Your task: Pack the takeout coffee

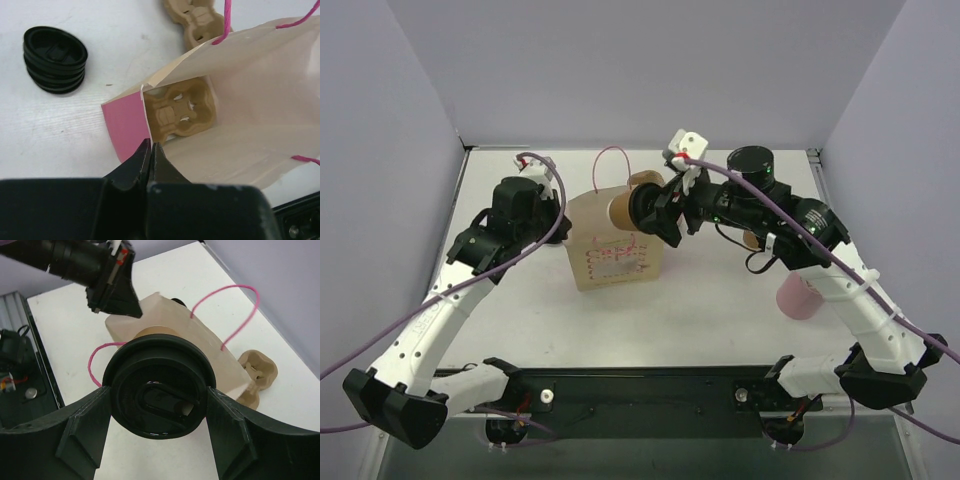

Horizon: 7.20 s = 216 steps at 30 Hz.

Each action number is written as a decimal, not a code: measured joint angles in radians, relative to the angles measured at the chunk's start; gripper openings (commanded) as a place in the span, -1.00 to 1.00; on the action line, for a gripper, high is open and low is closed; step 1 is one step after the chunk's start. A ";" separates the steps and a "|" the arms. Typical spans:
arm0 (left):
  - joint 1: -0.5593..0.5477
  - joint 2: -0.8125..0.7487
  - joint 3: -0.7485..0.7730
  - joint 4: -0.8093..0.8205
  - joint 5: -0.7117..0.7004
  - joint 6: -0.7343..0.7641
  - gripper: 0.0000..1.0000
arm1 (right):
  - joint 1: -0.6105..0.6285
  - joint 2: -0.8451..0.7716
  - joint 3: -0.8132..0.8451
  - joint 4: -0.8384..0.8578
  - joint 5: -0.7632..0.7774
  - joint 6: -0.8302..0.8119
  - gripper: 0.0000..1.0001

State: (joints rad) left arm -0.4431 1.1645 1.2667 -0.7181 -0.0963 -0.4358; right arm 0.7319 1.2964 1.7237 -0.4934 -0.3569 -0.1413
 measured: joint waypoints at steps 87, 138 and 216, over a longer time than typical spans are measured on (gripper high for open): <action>0.006 -0.572 -0.444 0.043 0.253 -0.071 -1.00 | 0.474 0.131 -0.290 -0.056 0.507 -0.367 -0.25; 0.006 -0.688 -0.628 0.259 0.437 0.143 -1.00 | 0.503 0.153 -0.545 0.200 0.578 -0.859 -0.38; 0.006 -0.716 -0.665 0.274 0.433 0.065 -1.00 | 0.296 0.325 -0.610 0.508 0.481 -0.896 -0.38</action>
State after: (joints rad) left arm -0.4370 0.4484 0.6018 -0.4446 0.3370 -0.3710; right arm 1.0279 1.6218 1.1141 0.0143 0.1242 -1.0370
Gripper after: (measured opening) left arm 0.025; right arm 0.691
